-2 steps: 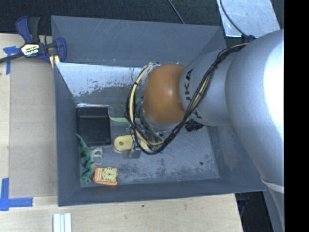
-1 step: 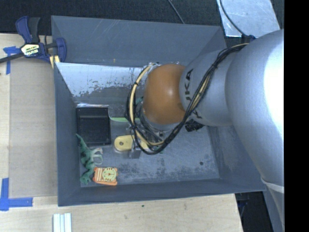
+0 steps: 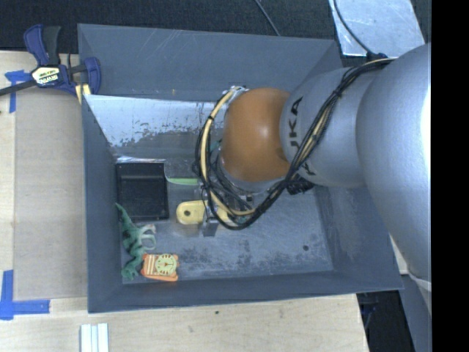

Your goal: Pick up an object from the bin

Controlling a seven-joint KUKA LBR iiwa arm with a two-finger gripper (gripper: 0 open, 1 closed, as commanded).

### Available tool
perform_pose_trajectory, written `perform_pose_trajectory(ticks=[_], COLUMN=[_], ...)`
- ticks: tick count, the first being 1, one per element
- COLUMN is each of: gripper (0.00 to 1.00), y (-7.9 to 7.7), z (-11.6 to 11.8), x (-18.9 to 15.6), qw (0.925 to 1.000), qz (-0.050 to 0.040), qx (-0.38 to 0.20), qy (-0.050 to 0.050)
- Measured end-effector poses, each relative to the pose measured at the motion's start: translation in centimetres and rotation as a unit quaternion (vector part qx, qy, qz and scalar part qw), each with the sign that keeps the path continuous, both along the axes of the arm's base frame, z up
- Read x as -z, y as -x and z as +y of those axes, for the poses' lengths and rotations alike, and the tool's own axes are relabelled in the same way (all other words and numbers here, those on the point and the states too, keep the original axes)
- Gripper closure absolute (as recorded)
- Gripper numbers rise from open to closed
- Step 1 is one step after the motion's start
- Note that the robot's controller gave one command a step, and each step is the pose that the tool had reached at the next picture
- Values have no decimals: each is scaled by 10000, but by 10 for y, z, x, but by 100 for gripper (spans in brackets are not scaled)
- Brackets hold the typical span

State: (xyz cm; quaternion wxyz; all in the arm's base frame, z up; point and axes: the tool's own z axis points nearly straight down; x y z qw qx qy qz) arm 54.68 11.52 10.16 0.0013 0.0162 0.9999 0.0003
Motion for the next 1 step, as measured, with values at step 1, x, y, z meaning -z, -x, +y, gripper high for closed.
perform_pose_trajectory(ticks=[1], gripper=[100], y=[0], z=[0], x=[-31], qw=[10000], qz=[-4], qx=[3], qy=[-1])
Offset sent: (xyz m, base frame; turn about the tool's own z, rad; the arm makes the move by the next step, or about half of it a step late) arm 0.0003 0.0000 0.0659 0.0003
